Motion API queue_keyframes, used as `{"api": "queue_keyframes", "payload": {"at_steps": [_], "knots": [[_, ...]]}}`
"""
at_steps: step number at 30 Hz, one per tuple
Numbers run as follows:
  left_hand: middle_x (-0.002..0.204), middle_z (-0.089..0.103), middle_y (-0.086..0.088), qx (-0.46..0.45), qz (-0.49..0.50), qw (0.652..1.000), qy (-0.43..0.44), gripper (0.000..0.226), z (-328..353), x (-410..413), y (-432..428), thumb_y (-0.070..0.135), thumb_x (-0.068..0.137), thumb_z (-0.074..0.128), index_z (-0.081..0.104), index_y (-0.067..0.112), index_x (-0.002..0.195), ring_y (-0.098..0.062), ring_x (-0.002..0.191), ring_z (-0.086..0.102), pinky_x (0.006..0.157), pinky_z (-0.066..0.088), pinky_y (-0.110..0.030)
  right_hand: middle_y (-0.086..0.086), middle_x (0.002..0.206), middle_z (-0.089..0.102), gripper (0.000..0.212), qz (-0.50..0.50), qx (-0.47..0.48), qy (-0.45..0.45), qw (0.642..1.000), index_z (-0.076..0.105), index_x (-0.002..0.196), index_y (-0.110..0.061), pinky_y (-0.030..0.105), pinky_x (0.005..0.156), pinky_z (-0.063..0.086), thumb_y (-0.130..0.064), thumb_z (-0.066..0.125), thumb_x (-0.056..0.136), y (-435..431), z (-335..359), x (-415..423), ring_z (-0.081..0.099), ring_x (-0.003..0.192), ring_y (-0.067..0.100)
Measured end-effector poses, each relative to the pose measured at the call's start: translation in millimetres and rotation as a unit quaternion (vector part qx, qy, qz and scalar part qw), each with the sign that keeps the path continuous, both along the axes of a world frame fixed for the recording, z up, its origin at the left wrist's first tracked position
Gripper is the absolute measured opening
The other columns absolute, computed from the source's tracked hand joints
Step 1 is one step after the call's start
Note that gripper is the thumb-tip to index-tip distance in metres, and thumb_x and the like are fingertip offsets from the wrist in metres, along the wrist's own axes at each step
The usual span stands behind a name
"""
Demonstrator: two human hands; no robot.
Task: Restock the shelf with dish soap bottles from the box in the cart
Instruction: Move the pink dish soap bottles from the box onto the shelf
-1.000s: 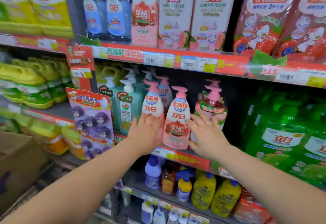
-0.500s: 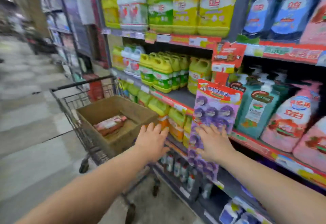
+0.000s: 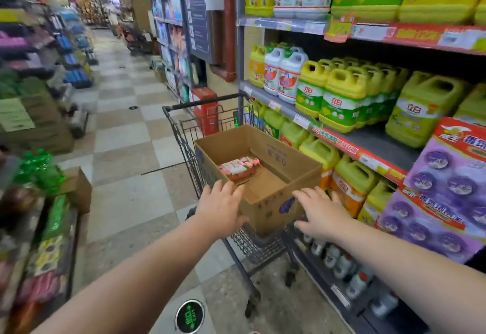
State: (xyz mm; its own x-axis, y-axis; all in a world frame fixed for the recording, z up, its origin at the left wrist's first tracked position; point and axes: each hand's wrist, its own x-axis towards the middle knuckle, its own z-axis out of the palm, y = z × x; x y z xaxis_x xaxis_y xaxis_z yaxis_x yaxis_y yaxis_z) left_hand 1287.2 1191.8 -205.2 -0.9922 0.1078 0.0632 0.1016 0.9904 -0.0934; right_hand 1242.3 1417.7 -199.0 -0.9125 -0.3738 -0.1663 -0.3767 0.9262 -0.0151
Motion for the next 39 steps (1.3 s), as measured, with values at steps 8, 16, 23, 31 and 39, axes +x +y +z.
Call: {"api": "queue_keyframes", "payload": {"at_steps": [8, 16, 23, 31, 39], "knots": [[0.147, 0.029, -0.008, -0.011, 0.057, 0.998, -0.015, 0.076, -5.9, -73.4, -87.6, 0.057, 0.086, 0.046, 0.017, 0.020, 0.145, -0.032, 0.136, 0.021, 0.112, 0.018, -0.053, 0.000, 0.158, 0.021, 0.076, 0.044, -0.015, -0.016, 0.999, 0.016, 0.149, -0.029, 0.056, 0.115, 0.011, -0.049, 0.054, 0.087, -97.7, -29.3, -112.1, 0.013, 0.147, 0.028], [0.148, 0.031, -0.006, -0.029, 0.056, 0.998, -0.014, 0.080, -4.3, -211.9, -134.7, 0.059, 0.082, 0.050, 0.017, 0.023, 0.146, -0.029, 0.137, 0.022, 0.111, 0.022, -0.048, 0.001, 0.158, 0.019, 0.078, 0.025, -0.032, -0.037, 0.998, 0.016, 0.150, -0.027, 0.054, 0.115, 0.013, -0.046, 0.056, 0.086, -149.3, -39.5, -245.0, 0.016, 0.146, 0.027], [0.152, 0.025, -0.005, -0.023, 0.033, 0.995, -0.092, 0.079, -23.9, -293.3, -136.1, 0.062, 0.084, 0.044, 0.014, 0.025, 0.147, -0.029, 0.141, 0.016, 0.114, 0.013, -0.050, 0.002, 0.158, 0.020, 0.079, -0.023, -0.037, -0.083, 0.996, 0.014, 0.150, -0.028, 0.055, 0.116, 0.013, -0.047, 0.057, 0.086, -149.3, -61.3, -305.5, 0.015, 0.146, 0.029], [0.154, 0.021, -0.003, -0.036, -0.057, 0.981, -0.180, 0.075, -66.0, -392.4, -135.9, 0.058, 0.086, 0.043, 0.011, 0.028, 0.147, -0.027, 0.142, 0.013, 0.116, 0.014, -0.050, 0.005, 0.157, 0.020, 0.073, -0.127, -0.057, -0.141, 0.980, 0.021, 0.148, -0.023, 0.055, 0.116, 0.013, -0.042, 0.058, 0.087, -143.2, -103.9, -349.9, 0.014, 0.146, 0.032], [0.153, 0.021, -0.005, -0.048, -0.175, 0.949, -0.257, 0.078, -135.7, -520.7, -166.4, 0.058, 0.086, 0.044, 0.011, 0.022, 0.147, -0.027, 0.141, 0.016, 0.114, 0.019, -0.045, 0.007, 0.152, 0.029, 0.076, -0.256, -0.060, -0.208, 0.942, 0.023, 0.148, -0.024, 0.051, 0.113, 0.020, -0.041, 0.061, 0.084, -181.3, -164.4, -425.1, 0.023, 0.142, 0.032]]}}
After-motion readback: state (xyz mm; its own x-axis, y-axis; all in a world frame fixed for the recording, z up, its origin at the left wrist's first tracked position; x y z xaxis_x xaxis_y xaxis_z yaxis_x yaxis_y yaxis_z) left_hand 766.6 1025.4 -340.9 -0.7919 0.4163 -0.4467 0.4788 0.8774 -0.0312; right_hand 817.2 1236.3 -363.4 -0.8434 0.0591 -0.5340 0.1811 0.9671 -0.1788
